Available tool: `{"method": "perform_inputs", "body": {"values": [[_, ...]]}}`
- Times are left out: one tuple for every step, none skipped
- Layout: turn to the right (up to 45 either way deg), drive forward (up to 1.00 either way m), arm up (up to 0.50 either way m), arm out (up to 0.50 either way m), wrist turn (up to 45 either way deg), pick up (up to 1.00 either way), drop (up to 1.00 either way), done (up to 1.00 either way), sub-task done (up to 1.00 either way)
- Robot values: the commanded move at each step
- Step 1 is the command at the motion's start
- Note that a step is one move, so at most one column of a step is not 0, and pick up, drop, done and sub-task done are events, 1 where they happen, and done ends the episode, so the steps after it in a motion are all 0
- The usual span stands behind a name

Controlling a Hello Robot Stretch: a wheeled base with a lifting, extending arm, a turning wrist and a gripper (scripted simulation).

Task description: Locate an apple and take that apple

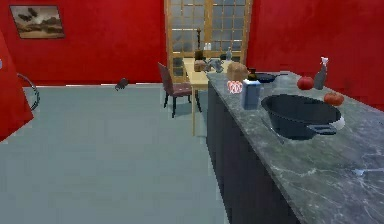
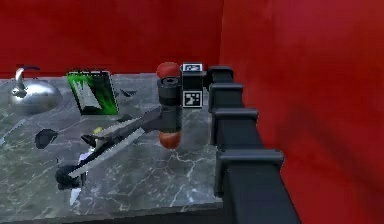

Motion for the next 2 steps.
{"method": "perform_inputs", "body": {"values": [[0.0, 0.0, 0.0, 0.0, 45.0, 0.0, 0.0, 0.0, 0.0], [0.0, 0.0, 0.0, 0.0, 33.0, 0.0, 0.0, 0.0, 0.0]]}}
